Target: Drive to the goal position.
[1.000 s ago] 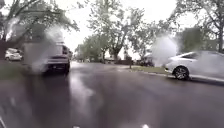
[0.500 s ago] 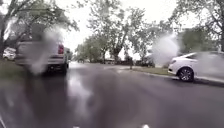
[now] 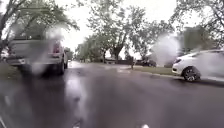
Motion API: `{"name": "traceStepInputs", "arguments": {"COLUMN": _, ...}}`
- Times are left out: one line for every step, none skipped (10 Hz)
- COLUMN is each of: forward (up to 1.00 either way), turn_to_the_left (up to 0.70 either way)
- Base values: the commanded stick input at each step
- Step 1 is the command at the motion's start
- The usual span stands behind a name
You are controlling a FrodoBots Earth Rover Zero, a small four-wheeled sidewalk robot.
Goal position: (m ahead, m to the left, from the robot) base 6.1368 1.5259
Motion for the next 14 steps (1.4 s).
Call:
{"name": "traceStepInputs", "arguments": {"forward": 0.7, "turn_to_the_left": 0.0}}
{"name": "traceStepInputs", "arguments": {"forward": 0.7, "turn_to_the_left": 0.0}}
{"name": "traceStepInputs", "arguments": {"forward": 0.7, "turn_to_the_left": 0.0}}
{"name": "traceStepInputs", "arguments": {"forward": 0.7, "turn_to_the_left": 0.0}}
{"name": "traceStepInputs", "arguments": {"forward": 0.7, "turn_to_the_left": 0.0}}
{"name": "traceStepInputs", "arguments": {"forward": 0.7, "turn_to_the_left": 0.0}}
{"name": "traceStepInputs", "arguments": {"forward": 0.7, "turn_to_the_left": 0.0}}
{"name": "traceStepInputs", "arguments": {"forward": 0.7, "turn_to_the_left": 0.0}}
{"name": "traceStepInputs", "arguments": {"forward": 0.7, "turn_to_the_left": 0.0}}
{"name": "traceStepInputs", "arguments": {"forward": 0.7, "turn_to_the_left": 0.0}}
{"name": "traceStepInputs", "arguments": {"forward": 0.7, "turn_to_the_left": 0.0}}
{"name": "traceStepInputs", "arguments": {"forward": 0.7, "turn_to_the_left": 0.0}}
{"name": "traceStepInputs", "arguments": {"forward": 0.7, "turn_to_the_left": 0.0}}
{"name": "traceStepInputs", "arguments": {"forward": 0.7, "turn_to_the_left": 0.0}}
